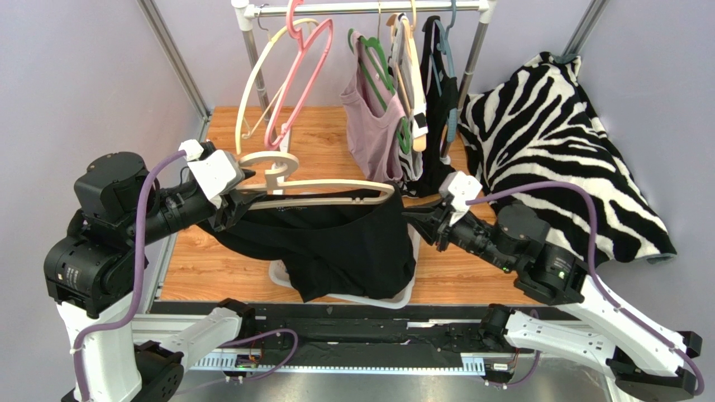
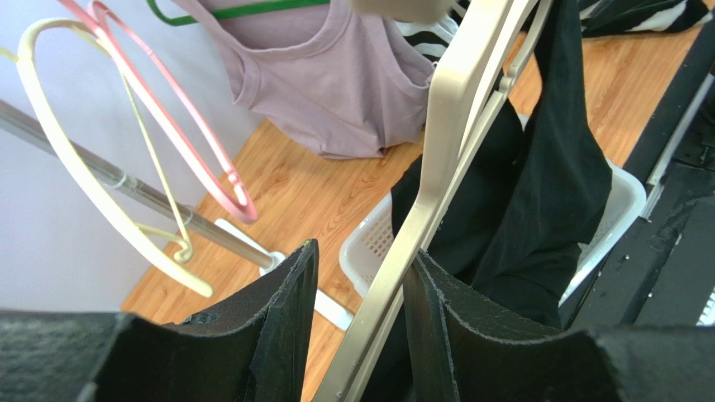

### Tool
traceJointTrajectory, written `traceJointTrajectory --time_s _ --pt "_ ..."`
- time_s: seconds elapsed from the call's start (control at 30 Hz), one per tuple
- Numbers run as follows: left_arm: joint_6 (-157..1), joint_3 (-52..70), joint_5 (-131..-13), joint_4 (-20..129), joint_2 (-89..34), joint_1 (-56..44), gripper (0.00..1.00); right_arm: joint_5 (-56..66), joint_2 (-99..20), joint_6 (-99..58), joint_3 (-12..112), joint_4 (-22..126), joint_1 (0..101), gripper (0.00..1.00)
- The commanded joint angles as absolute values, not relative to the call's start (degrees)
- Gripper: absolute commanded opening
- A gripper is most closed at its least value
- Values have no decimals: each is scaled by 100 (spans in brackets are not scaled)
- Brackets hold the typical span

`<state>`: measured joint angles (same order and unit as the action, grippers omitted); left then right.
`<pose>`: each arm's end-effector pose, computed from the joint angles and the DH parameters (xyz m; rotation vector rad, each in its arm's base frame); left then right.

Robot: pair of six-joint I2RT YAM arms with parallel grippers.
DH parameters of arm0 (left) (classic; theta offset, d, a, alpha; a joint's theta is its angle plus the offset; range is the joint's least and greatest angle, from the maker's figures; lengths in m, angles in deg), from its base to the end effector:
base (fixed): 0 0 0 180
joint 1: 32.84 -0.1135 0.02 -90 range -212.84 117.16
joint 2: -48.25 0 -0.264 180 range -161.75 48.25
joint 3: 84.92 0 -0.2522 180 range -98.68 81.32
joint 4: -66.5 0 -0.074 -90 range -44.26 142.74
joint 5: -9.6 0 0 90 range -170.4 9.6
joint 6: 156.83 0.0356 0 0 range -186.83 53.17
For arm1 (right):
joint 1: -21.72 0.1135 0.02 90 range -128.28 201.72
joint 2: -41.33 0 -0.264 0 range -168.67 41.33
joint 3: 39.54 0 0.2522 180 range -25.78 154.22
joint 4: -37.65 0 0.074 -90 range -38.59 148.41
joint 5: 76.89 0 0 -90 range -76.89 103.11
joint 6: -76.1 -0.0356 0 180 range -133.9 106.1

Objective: Remove the tank top from the hanger

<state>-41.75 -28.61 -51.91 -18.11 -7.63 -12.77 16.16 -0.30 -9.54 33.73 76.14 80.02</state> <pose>0.0580 -0.0393 0.5351 1.0124 1.5440 -0.4013 0.0784 0.1234 0.4081 -0.8664 1.5020 0.6562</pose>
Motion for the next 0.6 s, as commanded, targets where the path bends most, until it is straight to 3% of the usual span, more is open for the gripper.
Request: traceJointTrajectory --time_s 0.0,0.4,0.57 --pt "-4406 -2978 -5359 -1371 -730 -1359 0 1847 344 -985 3364 7733 7990 30" --pt "-4600 -3127 -4849 -1371 -739 -1570 0 1109 -182 -1161 3381 7224 7991 32" --pt "-4591 -3162 -4666 -1388 -756 -1588 0 977 -428 -1188 3408 6960 7990 26"
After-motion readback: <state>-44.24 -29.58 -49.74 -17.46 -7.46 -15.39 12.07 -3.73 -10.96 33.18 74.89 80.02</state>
